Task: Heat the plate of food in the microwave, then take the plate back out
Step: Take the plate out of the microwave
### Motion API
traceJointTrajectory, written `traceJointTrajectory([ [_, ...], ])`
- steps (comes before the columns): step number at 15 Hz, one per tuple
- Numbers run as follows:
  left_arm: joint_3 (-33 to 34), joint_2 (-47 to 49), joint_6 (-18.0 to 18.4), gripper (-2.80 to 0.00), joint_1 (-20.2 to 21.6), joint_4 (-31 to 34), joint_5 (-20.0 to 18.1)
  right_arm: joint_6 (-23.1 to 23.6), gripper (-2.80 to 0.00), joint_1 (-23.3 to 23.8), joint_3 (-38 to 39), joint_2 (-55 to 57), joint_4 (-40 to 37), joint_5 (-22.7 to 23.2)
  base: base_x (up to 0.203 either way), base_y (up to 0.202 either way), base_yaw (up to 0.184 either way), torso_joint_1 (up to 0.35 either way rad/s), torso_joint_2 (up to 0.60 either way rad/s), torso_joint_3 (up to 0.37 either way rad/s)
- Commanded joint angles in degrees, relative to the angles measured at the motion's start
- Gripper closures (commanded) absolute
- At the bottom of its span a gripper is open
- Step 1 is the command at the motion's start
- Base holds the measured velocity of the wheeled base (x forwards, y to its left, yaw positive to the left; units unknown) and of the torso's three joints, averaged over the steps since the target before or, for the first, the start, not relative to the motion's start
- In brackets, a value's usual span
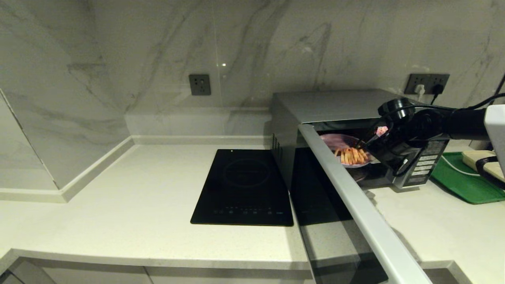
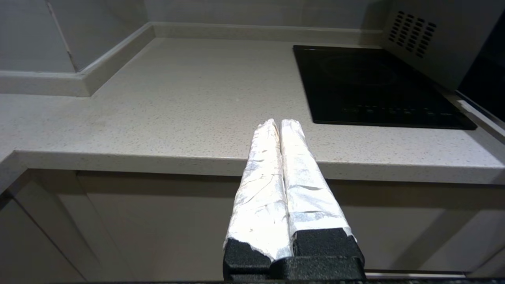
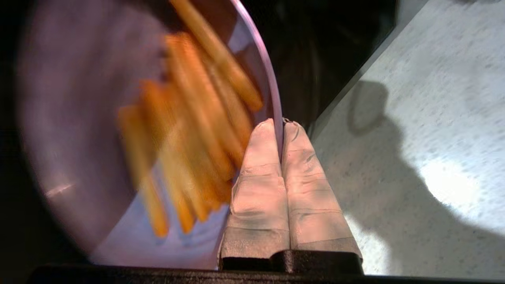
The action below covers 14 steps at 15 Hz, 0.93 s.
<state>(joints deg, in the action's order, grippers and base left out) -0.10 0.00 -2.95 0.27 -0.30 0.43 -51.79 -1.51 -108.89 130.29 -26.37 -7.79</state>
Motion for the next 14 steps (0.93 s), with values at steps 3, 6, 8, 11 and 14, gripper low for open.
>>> traceJointTrajectory([
  [3, 0.01, 0.0, -0.04, 0.0, -0.02, -0.05, 0.01, -0.33, 0.0, 0.11, 0.68, -0.91, -0.7, 0.05, 0.0, 0.0, 0.0, 0.0, 0.0, 0.0],
  [6, 0.01, -0.02, -0.04, 0.0, 0.0, -0.05, 0.01, -0.42, 0.0, 0.11, 2.37, -1.86, -0.7, 0.1, 0.0, 0.0, 0.0, 0.0, 0.0, 0.0],
  [8, 0.01, -0.04, -0.04, 0.0, 0.0, -0.05, 0.01, -0.45, 0.0, 0.11, 4.06, -3.73, -0.61, 0.21, 0.0, 0.0, 0.0, 0.0, 0.0, 0.0],
  [11, 0.01, 0.0, -0.04, 0.0, -0.03, -0.05, 0.01, -1.87, 0.0, 0.65, 9.66, -7.79, -0.49, 1.62, 0.0, 0.0, 0.0, 0.0, 0.0, 0.0],
  [14, 0.01, 0.0, -0.04, 0.0, 0.0, -0.05, 0.01, -2.35, 0.0, 1.51, 17.64, -12.33, 2.65, 2.83, 0.0, 0.0, 0.0, 0.0, 0.0, 0.0],
])
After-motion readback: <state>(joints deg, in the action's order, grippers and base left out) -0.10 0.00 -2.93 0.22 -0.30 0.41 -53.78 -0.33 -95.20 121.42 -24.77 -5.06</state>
